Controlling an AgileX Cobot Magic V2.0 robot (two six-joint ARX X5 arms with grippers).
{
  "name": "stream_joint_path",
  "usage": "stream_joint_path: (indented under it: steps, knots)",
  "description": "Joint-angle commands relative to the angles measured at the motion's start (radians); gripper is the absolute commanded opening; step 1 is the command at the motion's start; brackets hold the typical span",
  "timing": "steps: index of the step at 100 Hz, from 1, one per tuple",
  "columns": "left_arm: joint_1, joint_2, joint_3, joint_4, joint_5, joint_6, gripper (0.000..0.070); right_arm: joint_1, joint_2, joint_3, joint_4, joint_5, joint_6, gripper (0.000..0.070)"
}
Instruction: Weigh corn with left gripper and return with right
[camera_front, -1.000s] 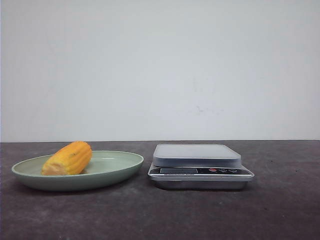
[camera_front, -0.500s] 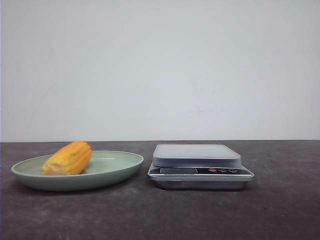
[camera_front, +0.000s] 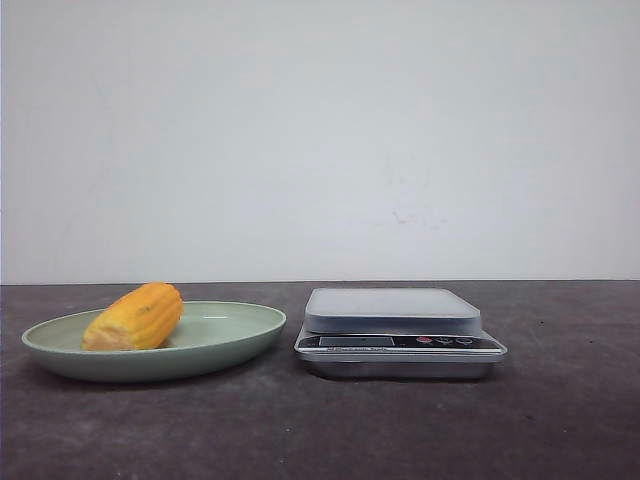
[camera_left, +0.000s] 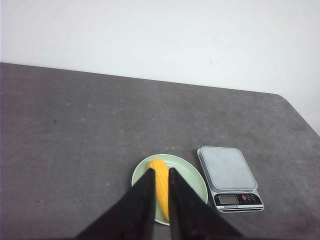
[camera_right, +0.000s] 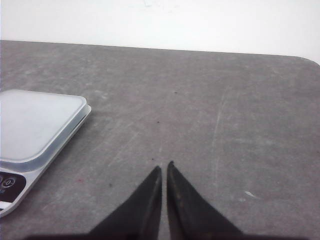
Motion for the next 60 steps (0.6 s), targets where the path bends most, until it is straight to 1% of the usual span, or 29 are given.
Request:
stream_joint_path:
  steps: [1, 32, 39, 46, 49, 52, 60]
  knots:
    - [-0.008, 0.005, 0.021, -0.052, 0.004, -0.001, 0.0, 0.001, 0.0, -0.001, 0.011, -0.002, -0.007, 0.001]
    - [-0.006, 0.006, 0.021, -0.052, 0.002, -0.001, 0.0, 0.001, 0.0, -0.001, 0.011, -0.002, -0.007, 0.001]
    - [0.01, 0.006, 0.02, -0.052, 0.003, 0.028, 0.0, 0.001, 0.0, -0.001, 0.011, -0.002, -0.007, 0.001]
    - [0.026, 0.006, 0.002, -0.034, 0.002, 0.034, 0.0, 0.001, 0.0, -0.001, 0.011, -0.002, -0.007, 0.001]
    - [0.034, 0.005, -0.018, -0.004, 0.003, 0.057, 0.0, 0.001, 0.0, -0.001, 0.011, -0.002, -0.007, 0.001]
    - [0.045, 0.003, -0.047, 0.045, 0.007, 0.098, 0.0, 0.001, 0.0, -0.001, 0.011, -0.002, -0.007, 0.001]
    - [0.08, -0.019, -0.169, 0.237, 0.067, 0.254, 0.0, 0.001, 0.0, -0.001, 0.011, -0.002, -0.008, 0.001]
